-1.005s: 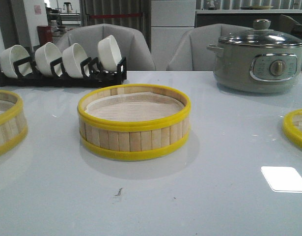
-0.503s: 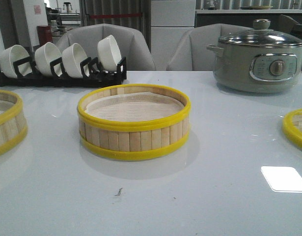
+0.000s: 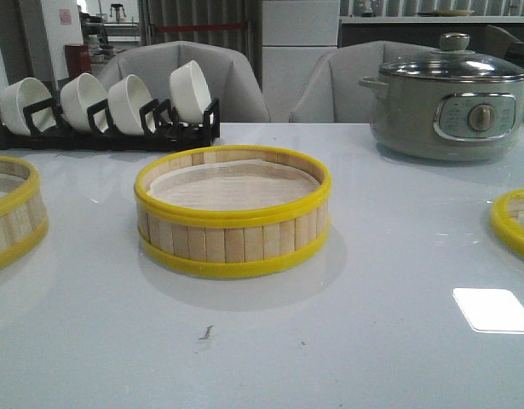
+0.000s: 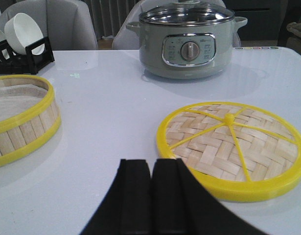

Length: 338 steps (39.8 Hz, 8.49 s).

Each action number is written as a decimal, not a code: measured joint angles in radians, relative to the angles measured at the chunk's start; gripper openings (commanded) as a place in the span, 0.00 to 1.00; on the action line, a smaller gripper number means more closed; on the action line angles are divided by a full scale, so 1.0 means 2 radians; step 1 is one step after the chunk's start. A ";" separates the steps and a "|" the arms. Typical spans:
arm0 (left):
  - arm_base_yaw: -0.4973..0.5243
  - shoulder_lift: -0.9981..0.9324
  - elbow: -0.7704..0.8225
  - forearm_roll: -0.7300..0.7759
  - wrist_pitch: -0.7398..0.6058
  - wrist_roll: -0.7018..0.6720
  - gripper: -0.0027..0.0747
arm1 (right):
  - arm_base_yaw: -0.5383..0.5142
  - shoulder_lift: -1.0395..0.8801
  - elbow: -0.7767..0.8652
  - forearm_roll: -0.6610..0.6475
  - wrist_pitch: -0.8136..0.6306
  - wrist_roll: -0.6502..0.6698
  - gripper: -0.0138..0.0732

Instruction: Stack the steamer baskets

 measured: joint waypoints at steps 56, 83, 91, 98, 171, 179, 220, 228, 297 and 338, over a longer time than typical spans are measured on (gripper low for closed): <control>0.000 0.166 -0.115 0.011 0.058 0.031 0.14 | 0.000 0.000 0.000 0.000 0.000 0.000 0.22; 0.000 0.166 -0.115 0.000 0.071 0.031 0.14 | 0.000 0.000 0.000 0.000 -0.082 0.004 0.22; -0.001 0.166 -0.115 0.000 0.074 0.031 0.14 | 0.000 0.000 -0.030 0.001 -0.048 0.022 0.22; -0.019 0.166 -0.115 0.000 0.081 0.031 0.14 | 0.000 0.017 -0.123 0.015 0.038 0.031 0.22; -0.049 0.167 -0.115 -0.046 0.114 0.078 0.66 | 0.000 0.486 -0.433 0.029 0.174 0.031 0.63; -0.049 0.203 -0.115 -0.046 0.110 0.074 0.66 | 0.000 0.486 -0.433 0.030 0.168 0.031 0.63; -0.020 0.509 -0.195 -0.066 0.101 0.072 0.66 | 0.000 0.486 -0.433 0.031 0.172 0.031 0.63; -0.018 0.539 -0.195 -0.088 0.102 0.072 0.66 | 0.000 0.486 -0.433 0.031 0.172 0.031 0.63; -0.249 0.578 -0.449 -0.088 0.236 0.107 0.16 | 0.000 0.486 -0.433 0.032 0.169 0.031 0.63; -0.305 0.642 -0.449 -0.159 0.194 0.132 0.16 | 0.000 0.486 -0.433 0.032 0.169 0.031 0.63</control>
